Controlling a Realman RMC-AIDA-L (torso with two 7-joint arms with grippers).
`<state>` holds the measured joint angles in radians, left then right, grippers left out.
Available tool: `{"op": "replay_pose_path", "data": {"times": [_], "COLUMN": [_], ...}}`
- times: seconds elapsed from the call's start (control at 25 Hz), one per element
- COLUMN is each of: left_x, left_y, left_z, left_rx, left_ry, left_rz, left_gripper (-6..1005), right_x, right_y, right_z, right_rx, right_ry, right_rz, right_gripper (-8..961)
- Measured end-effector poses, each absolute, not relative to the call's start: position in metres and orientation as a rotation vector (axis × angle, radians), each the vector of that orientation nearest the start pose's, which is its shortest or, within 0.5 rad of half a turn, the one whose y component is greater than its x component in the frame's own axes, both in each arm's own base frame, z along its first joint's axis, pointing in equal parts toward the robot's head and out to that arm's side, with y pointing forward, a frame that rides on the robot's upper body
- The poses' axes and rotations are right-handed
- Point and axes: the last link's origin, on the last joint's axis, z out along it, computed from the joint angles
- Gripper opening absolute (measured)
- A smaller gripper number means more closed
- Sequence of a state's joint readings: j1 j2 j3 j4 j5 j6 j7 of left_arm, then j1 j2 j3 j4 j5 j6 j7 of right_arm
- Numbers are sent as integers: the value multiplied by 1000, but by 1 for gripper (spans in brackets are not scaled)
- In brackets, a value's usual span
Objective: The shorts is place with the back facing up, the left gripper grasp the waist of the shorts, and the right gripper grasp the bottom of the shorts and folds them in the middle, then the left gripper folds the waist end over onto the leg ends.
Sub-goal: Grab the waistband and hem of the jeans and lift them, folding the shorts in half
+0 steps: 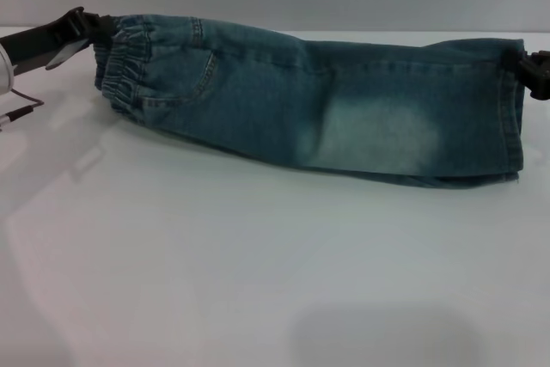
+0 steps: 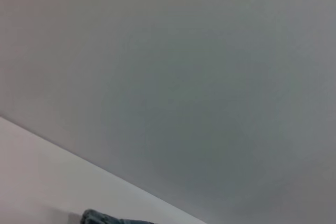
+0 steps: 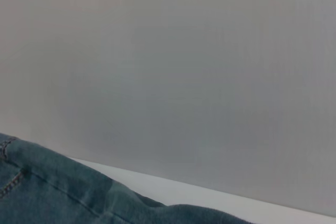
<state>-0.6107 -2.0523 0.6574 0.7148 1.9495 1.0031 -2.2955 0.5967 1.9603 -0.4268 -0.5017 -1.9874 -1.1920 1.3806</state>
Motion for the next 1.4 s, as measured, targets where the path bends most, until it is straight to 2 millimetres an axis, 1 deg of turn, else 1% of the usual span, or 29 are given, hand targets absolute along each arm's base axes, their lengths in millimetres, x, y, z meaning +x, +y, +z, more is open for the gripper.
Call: {"op": "replay_pose_path", "data": {"times": [0.24, 0.32, 0.44, 0.8, 1.16, 1.4], "left_x": [-281, -282, -282, -284, -287, -285], "left_y": [422, 422, 423, 424, 426, 429], "left_z": [55, 51, 50, 48, 47, 42], "left_rx": [-1812, -1808, -1805, -1794, -1765, -1773], "left_ry": [-1563, -1568, -1565, -1559, -1560, -1553], "left_rz": [-852, -845, -845, -839, -829, -804], "left_gripper": [41, 41, 40, 40, 40, 40], "right_x": [319, 321, 323, 324, 324, 322], "right_y": [393, 394, 396, 404, 411, 415], "right_z": [65, 65, 61, 56, 49, 46], "right_rx": [-2187, -2175, -2157, -2113, -2106, -2104], "right_ry": [816, 822, 834, 849, 850, 836], "right_rz": [579, 565, 545, 502, 443, 428], "right_gripper": [12, 12, 13, 14, 15, 16]}}
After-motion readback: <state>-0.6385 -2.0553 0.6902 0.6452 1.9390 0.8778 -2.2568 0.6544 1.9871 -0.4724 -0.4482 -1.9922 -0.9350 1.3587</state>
